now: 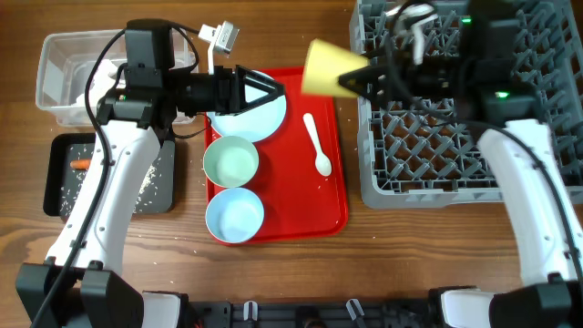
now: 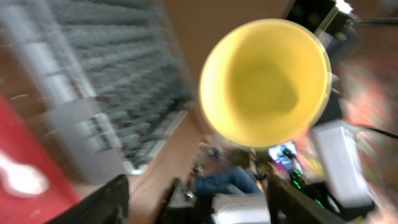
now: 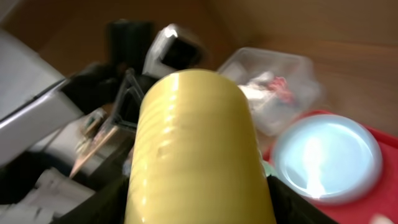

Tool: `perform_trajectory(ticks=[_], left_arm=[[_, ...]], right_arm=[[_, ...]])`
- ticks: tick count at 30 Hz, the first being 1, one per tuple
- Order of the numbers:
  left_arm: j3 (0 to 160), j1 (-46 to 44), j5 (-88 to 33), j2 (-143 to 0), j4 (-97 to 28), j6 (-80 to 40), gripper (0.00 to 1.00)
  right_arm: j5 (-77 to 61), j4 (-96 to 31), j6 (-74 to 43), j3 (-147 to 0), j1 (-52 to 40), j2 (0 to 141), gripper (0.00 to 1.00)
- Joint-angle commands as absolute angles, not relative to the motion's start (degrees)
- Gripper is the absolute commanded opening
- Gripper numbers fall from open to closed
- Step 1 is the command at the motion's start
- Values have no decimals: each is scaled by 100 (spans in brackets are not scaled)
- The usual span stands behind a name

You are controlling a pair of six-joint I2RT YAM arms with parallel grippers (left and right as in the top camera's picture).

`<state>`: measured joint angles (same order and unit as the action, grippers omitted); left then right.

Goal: Sort waste into correct bins and load items into the dishwasher rack
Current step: 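Lower the yellow cup into the dish rack with the right gripper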

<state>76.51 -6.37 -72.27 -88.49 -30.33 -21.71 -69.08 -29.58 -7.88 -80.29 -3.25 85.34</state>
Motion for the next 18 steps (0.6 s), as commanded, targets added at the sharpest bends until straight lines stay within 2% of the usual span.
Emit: perform_trajectory(ticks=[1, 4, 7, 11, 18], left_arm=[[7706, -663, -5072, -8799, -3592, -2080, 72], [7706, -666, -3173, -8799, -4418, -1966, 73], [7706, -666, -1754, -8799, -4989, -1966, 73], [7706, -666, -1444, -8799, -5135, -1966, 74], [7703, -666, -1337, -8799, -5247, -1966, 75]], right_arm=[[-4466, -4222, -751, -8213, 196, 7835, 45], [-1896, -6160, -744, -8842, 176, 7682, 45], [-871, -7531, -773, -8941, 174, 7780, 45], [-119, -8252, -1026, -8941, 174, 8228, 46], [-91, -8508, -1063, -8873, 174, 9699, 50]])
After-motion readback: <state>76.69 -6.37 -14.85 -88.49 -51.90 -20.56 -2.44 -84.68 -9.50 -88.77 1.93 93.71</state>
